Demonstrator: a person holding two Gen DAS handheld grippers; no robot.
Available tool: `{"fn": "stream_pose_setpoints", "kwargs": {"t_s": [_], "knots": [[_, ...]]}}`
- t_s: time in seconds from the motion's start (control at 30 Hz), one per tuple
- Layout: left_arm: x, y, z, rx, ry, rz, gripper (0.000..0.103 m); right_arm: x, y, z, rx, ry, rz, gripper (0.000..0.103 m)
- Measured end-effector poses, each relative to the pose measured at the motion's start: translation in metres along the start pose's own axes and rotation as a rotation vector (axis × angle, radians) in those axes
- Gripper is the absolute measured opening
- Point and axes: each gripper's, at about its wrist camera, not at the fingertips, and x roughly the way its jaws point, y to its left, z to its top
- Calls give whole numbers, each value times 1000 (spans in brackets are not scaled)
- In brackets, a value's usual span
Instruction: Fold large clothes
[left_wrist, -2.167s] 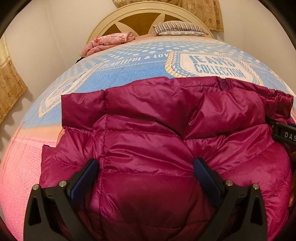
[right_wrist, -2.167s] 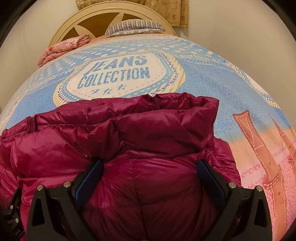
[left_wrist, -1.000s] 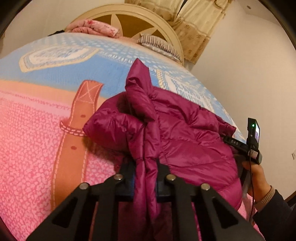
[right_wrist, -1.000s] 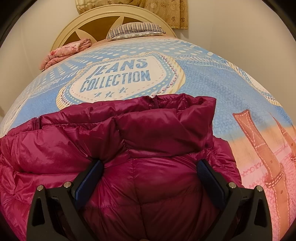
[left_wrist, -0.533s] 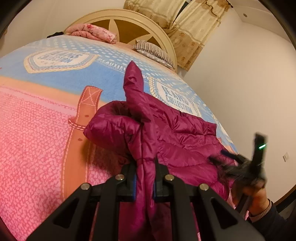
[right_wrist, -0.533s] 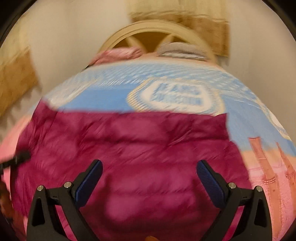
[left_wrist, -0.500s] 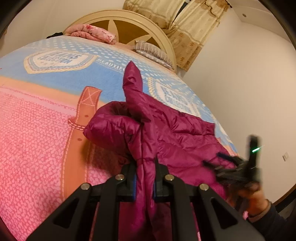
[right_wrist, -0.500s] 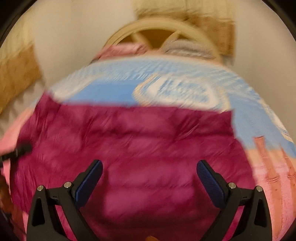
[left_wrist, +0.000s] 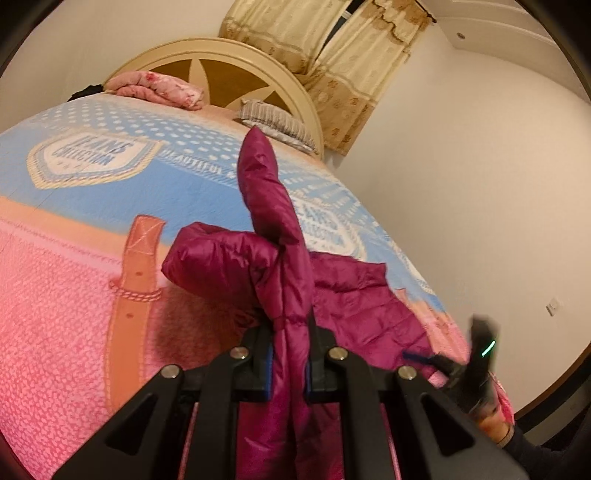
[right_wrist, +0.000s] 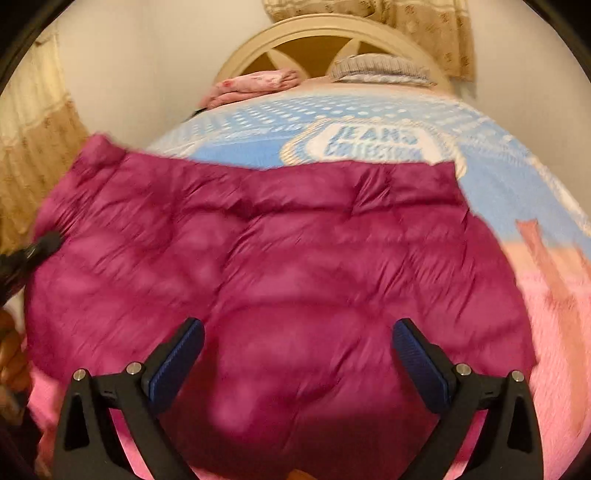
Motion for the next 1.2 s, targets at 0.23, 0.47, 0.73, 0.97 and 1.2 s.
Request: {"fn": "stream_pose_setpoints", "kwargs": {"t_s": [0.23, 0.47, 0.73, 0.97, 1.2], "knots": [[2, -54, 19, 63, -7, -19, 12, 24, 2, -15, -45, 51, -29, 101], [20, -112, 54, 58, 12, -85, 11, -18, -35, -12, 54, -69, 91, 101], [88, -200, 52, 259, 101, -92, 13, -50, -86, -21, 171, -193, 100, 101], [155, -235, 16, 373, 195, -217, 29, -77, -106, -40, 271, -214, 50, 101], [198, -201, -9, 216, 247, -429, 49, -97, -133, -57, 347, -232, -3, 101]]}}
